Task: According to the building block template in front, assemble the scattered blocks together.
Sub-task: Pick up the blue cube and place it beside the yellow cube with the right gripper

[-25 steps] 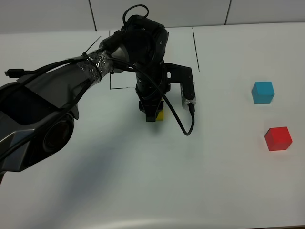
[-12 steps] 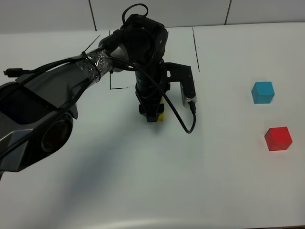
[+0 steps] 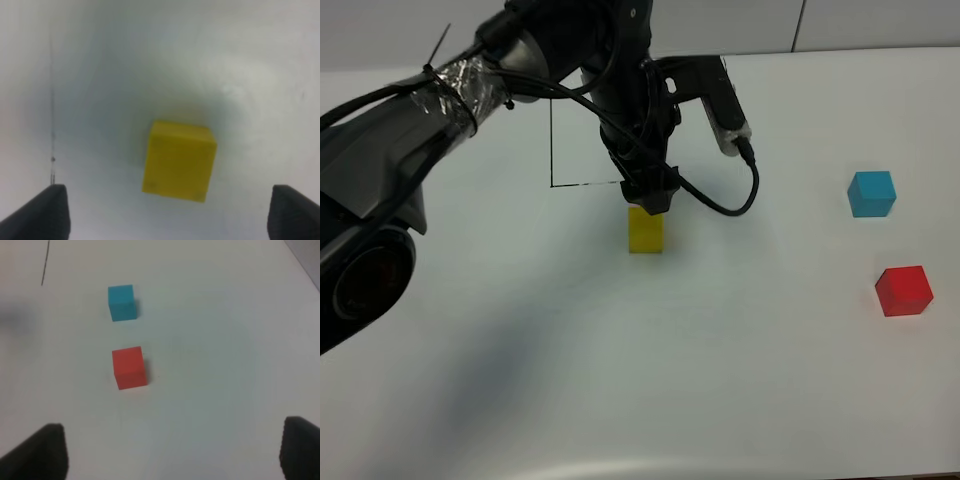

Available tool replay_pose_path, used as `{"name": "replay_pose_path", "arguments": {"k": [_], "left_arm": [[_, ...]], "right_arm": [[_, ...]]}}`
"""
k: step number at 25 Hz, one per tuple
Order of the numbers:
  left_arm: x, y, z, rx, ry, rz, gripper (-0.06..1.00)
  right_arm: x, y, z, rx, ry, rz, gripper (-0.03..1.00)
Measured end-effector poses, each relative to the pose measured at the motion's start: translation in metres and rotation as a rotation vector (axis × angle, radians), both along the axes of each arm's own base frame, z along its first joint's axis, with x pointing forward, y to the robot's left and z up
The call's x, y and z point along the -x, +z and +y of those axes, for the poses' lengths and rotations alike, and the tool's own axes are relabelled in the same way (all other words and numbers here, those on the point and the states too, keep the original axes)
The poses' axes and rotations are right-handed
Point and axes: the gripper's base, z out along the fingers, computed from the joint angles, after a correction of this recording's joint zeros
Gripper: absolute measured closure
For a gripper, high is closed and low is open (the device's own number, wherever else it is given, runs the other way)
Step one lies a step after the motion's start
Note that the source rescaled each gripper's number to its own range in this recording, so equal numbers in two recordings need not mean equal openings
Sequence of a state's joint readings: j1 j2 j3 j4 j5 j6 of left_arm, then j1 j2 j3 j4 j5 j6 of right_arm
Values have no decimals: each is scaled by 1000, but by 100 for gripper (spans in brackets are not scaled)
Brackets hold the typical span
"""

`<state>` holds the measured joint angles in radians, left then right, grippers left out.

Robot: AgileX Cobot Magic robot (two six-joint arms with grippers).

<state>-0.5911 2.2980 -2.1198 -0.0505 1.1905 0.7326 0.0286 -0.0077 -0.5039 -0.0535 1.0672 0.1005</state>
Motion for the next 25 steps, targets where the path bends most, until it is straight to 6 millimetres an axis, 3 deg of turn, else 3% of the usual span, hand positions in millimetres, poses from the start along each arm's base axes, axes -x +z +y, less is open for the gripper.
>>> {"name": "replay_pose_path", "arguments": {"k": [5, 10, 14, 20, 25], "left_arm": [[-14, 25, 32, 90, 277, 11, 25], [-24, 51, 79, 151, 476, 7, 25], [-25, 58, 115, 164, 615, -5, 25], [-14, 61, 178, 137, 825, -63, 25], [14, 68, 220, 154, 970, -126, 25]], "right_arm": [[0, 0, 0, 0, 0, 0, 24], [0, 0, 0, 0, 0, 0, 24], [0, 0, 0, 0, 0, 0, 24], [0, 0, 0, 0, 0, 0, 24], [0, 0, 0, 0, 0, 0, 24]]}}
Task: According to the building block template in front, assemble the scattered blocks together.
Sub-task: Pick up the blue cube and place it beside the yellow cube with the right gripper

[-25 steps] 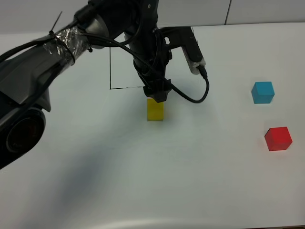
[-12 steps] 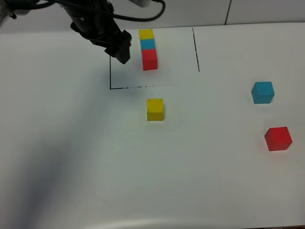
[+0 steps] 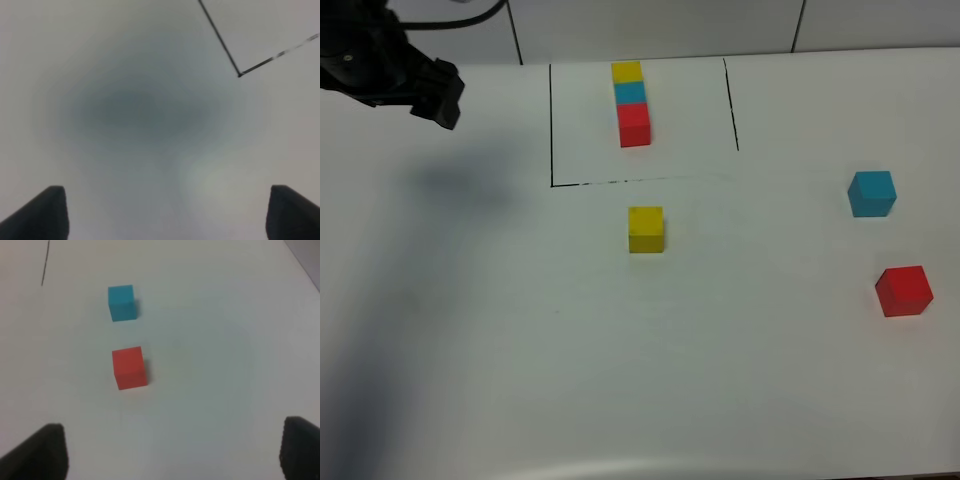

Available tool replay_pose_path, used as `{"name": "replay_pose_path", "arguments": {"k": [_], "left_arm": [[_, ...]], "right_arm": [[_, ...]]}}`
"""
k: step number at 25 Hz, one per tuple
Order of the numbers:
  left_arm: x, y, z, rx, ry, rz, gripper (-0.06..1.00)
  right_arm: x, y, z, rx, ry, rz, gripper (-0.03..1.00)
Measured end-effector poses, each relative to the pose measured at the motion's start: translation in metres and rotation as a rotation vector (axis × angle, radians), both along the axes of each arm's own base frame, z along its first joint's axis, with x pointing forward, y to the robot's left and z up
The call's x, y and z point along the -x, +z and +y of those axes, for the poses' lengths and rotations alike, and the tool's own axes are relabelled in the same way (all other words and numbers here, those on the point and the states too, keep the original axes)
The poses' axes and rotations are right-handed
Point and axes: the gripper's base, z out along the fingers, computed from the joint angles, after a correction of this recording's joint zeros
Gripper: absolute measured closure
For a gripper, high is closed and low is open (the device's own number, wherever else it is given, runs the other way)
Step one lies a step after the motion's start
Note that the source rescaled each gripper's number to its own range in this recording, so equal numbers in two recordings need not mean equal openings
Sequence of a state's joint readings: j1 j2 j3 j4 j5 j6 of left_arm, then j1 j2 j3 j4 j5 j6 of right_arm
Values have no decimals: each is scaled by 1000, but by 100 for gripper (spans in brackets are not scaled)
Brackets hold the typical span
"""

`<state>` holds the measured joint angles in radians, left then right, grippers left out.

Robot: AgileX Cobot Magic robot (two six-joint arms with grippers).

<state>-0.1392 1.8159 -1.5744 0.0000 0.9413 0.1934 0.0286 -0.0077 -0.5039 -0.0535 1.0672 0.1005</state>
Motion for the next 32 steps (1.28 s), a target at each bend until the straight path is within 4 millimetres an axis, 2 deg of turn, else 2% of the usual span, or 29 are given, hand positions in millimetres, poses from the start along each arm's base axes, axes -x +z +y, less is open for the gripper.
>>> {"name": "replay_pose_path", "arguments": {"k": [3, 8, 13, 20, 28, 32], "left_arm": [[25, 12, 13, 2, 42, -32, 25], [71, 31, 21, 14, 67, -106, 24], [124, 47, 28, 36, 103, -184, 15], [199, 49, 36, 66, 130, -275, -1], [282, 50, 44, 131, 165, -474, -4], [314, 44, 45, 187, 166, -558, -4]], "right_arm": [[0, 0, 0, 0, 0, 0, 24], [0, 0, 0, 1, 0, 0, 24], [0, 0, 0, 1, 0, 0, 24], [0, 0, 0, 1, 0, 0, 24], [0, 0, 0, 1, 0, 0, 24], [0, 0, 0, 1, 0, 0, 24]]}}
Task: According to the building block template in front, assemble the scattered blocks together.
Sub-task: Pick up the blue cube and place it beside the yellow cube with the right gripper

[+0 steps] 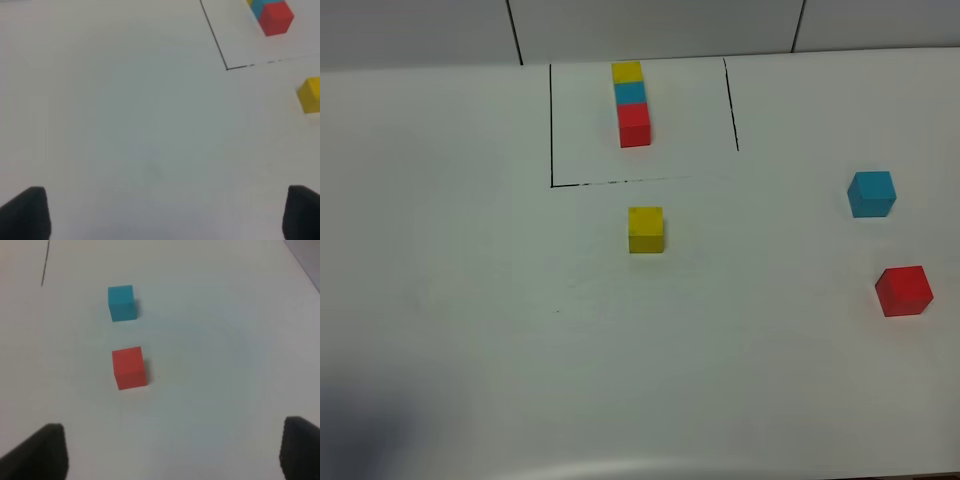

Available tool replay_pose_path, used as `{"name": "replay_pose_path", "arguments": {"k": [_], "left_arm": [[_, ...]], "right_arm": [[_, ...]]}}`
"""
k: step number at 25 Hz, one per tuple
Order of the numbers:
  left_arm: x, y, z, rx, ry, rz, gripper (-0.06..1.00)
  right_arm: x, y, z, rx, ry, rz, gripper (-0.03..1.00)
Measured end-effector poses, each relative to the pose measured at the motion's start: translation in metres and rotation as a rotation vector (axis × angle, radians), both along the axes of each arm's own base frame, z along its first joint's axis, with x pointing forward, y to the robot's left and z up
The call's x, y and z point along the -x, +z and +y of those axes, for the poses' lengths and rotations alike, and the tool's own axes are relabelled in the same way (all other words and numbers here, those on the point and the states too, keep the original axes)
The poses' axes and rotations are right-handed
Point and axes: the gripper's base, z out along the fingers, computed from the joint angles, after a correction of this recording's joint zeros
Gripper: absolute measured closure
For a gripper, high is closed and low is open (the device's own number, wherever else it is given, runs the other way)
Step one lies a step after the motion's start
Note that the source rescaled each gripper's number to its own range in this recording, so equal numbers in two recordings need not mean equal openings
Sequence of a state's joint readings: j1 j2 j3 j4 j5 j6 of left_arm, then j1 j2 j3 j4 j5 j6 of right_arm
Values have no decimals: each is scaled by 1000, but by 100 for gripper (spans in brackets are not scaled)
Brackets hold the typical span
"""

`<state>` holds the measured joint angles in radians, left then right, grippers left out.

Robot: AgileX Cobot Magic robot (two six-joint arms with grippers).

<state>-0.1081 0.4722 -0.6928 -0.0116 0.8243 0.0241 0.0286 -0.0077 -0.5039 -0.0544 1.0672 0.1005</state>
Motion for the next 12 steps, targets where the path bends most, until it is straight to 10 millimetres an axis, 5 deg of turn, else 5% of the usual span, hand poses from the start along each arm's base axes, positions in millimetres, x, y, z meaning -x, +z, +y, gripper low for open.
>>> {"name": "replay_pose_path", "arguments": {"k": [12], "left_arm": [[61, -27, 0, 69, -51, -74, -2]], "right_arm": [[0, 0, 0, 0, 0, 0, 24]]}}
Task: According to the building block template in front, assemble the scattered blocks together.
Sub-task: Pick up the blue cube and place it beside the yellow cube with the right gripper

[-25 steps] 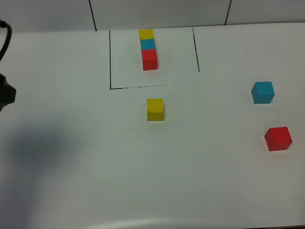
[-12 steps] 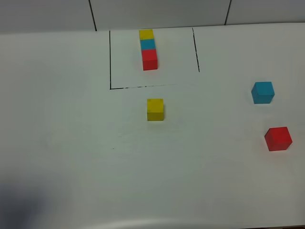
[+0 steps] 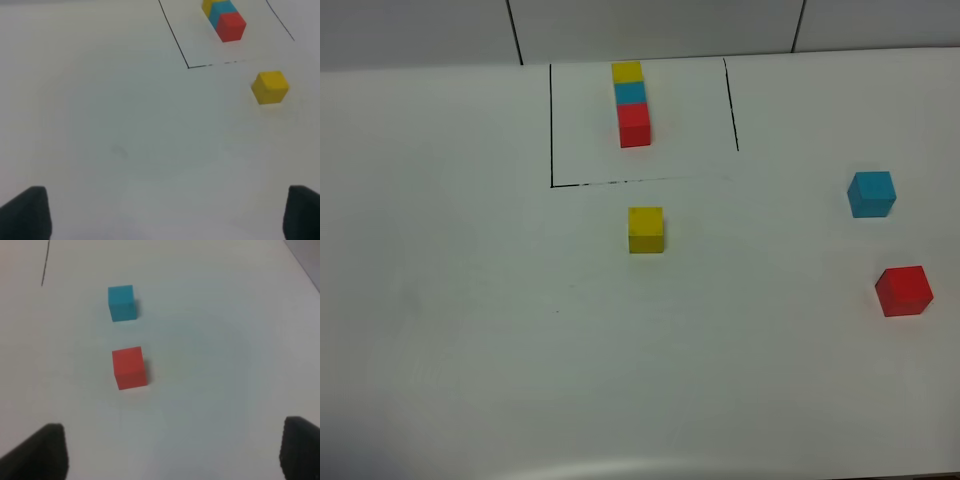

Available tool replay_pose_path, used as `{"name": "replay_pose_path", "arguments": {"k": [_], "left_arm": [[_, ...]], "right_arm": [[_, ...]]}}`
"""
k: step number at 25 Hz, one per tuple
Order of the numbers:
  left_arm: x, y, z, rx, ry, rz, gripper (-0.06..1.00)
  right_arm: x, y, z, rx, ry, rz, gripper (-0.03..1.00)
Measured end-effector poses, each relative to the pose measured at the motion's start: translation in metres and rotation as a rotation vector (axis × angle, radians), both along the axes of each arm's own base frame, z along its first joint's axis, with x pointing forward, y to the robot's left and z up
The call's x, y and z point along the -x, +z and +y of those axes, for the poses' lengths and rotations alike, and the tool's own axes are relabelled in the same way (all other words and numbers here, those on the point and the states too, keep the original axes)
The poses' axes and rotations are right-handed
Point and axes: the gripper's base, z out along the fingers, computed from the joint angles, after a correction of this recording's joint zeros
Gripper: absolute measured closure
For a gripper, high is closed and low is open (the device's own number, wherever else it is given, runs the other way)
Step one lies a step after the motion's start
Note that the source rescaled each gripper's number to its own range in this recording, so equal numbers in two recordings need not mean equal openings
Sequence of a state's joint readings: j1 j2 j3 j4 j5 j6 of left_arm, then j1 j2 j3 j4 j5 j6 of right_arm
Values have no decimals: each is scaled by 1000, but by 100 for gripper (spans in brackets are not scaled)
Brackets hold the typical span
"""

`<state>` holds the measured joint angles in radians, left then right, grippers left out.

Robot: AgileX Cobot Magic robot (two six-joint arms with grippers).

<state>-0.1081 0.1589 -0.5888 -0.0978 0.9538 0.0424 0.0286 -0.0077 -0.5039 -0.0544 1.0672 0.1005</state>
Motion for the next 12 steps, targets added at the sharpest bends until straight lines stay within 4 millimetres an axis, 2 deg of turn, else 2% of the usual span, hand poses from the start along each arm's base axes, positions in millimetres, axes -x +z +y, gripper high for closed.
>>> {"name": "replay_pose_path", "arguments": {"k": [9, 12], "left_arm": [[27, -16, -1, 30, -30, -34, 5], [28, -21, -1, 26, -33, -1, 10]], "right_arm": [[0, 0, 0, 0, 0, 0, 24], [0, 0, 0, 0, 0, 0, 24]]}}
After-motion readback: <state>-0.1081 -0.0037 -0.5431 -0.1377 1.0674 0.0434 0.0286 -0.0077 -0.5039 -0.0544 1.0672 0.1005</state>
